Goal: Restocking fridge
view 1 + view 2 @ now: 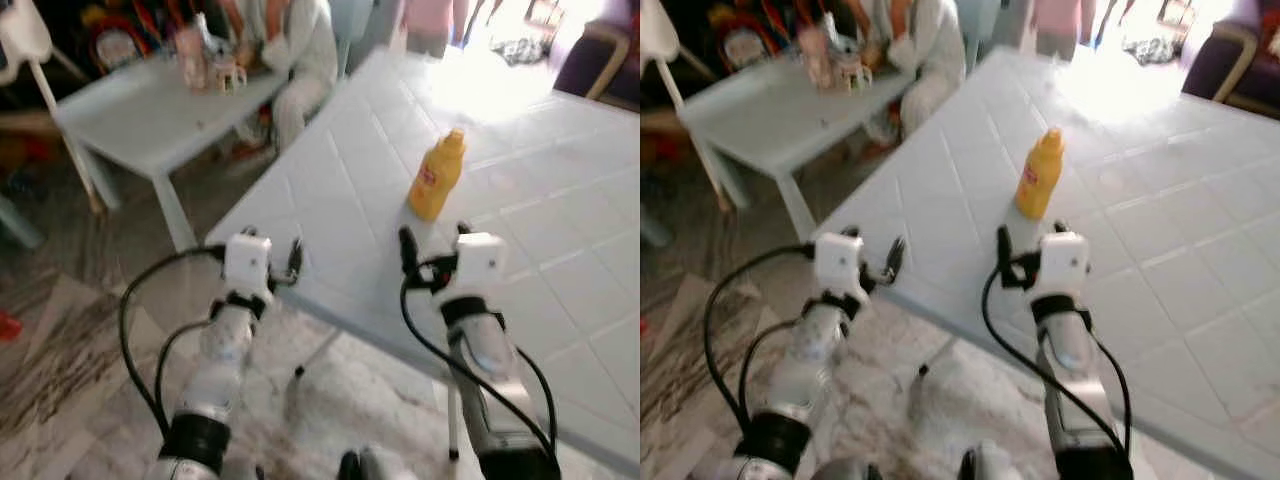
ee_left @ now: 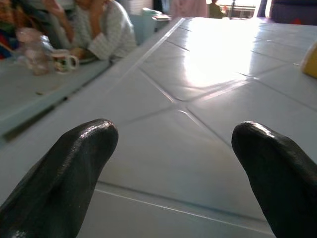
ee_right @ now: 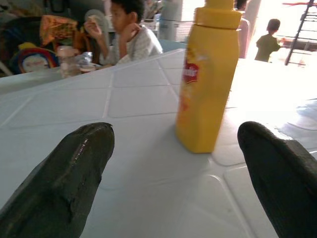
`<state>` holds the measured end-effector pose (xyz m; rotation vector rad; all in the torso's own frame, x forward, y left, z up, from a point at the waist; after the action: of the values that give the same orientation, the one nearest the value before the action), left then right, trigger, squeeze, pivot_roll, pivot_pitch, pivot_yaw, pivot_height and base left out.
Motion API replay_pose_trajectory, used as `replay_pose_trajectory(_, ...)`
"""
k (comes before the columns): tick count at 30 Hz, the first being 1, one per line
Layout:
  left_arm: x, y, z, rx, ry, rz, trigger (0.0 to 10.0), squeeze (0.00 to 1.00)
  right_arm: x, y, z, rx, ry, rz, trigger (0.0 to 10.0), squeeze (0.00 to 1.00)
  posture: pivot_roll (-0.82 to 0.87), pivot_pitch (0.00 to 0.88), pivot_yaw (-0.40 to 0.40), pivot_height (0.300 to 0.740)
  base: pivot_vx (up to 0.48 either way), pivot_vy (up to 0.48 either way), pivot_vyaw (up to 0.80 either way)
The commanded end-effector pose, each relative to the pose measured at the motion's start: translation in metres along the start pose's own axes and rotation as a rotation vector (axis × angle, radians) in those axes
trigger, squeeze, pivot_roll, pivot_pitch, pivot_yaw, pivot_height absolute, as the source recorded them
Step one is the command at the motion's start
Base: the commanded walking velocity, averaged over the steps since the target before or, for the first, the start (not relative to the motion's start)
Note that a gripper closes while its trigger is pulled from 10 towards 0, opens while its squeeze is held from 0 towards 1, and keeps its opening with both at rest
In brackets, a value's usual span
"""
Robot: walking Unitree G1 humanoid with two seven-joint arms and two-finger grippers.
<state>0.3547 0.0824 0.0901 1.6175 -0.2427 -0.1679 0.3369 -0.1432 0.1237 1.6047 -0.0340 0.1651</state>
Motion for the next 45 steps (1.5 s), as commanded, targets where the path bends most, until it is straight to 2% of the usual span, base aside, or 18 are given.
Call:
replay_pose_trajectory(1, -0.004, -0.004, -0.010, 0.014, 0.019, -0.012, 10.0, 0.00, 0.000, 0.000, -0.007, 0.006, 0.017, 0.000, 10.0, 0.00, 0.08, 0.097, -0.020, 0.740, 0.000, 0.000, 0.00)
replay_pose_trajectory(8, -0.004, -0.005, -0.010, 0.016, 0.020, -0.018, 10.0, 0.00, 0.008, 0.007, -0.005, -0.017, 0.018, 0.034, 10.0, 0.00, 0.08, 0.097, -0.019, 0.740, 0.000, 0.000, 0.00)
replay_pose_trajectory(10, -0.004, -0.005, -0.011, 0.019, 0.019, -0.019, 10.0, 0.00, 0.021, 0.019, 0.006, -0.051, -0.006, 0.076, 10.0, 0.00, 0.08, 0.098, -0.017, 0.740, 0.000, 0.000, 0.00)
replay_pose_trajectory(11, -0.004, -0.005, -0.011, 0.019, 0.019, -0.019, 10.0, 0.00, 0.021, 0.019, 0.006, -0.051, -0.006, 0.076, 10.0, 0.00, 0.08, 0.098, -0.017, 0.740, 0.000, 0.000, 0.00)
replay_pose_trajectory(12, -0.004, -0.005, -0.011, 0.021, 0.018, -0.019, 10.0, 0.00, 0.029, 0.028, 0.016, -0.078, -0.044, 0.106, 10.0, 0.00, 0.09, 0.098, -0.016, 0.740, 0.000, 0.000, 0.00)
replay_pose_trajectory(15, -0.004, -0.005, -0.012, 0.023, 0.020, -0.017, 10.0, 0.00, 0.040, 0.037, 0.029, -0.106, -0.081, 0.128, 10.0, 0.00, 0.09, 0.098, -0.017, 0.740, 0.000, 0.000, 0.00)
replay_pose_trajectory(24, -0.007, -0.005, -0.011, 0.027, 0.015, -0.019, 10.0, 0.00, 0.065, 0.057, 0.055, -0.169, -0.167, 0.163, 10.0, 0.00, 0.11, 0.106, -0.011, 0.740, 0.000, 0.000, 0.00)
replay_pose_trajectory(36, -0.009, -0.002, -0.012, 0.043, 0.009, -0.012, 10.0, 0.00, 0.088, 0.073, 0.064, -0.177, -0.179, 0.181, 10.0, 0.00, 0.12, 0.122, -0.001, 0.740, 0.000, 0.000, 0.00)
replay_pose_trajectory(39, -0.010, -0.001, -0.012, 0.048, 0.007, -0.011, 10.0, 0.00, 0.096, 0.079, 0.070, -0.179, -0.192, 0.178, 10.0, 0.00, 0.14, 0.134, 0.006, 0.740, 0.000, 0.000, 0.00)
replay_pose_trajectory(45, -0.013, -0.002, -0.013, 0.056, 0.001, -0.017, 10.0, 0.00, 0.109, 0.076, 0.071, -0.155, -0.186, 0.129, 10.0, 0.00, 0.15, 0.144, 0.007, 0.740, 0.000, 0.000, 0.00)
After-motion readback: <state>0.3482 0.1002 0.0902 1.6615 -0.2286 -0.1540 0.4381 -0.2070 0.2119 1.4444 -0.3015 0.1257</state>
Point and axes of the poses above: a point about 5 cm out from each wrist's last joint towards the gripper, its own x axis pointing out of the wrist towards the gripper, its own y axis along the axis of the wrist's last joint, z = x × y, the point moved 6 cm from there along x, pointing out of the wrist towards the gripper, and after that the axes turned 2 degrees about x, right-handed, at the moved point
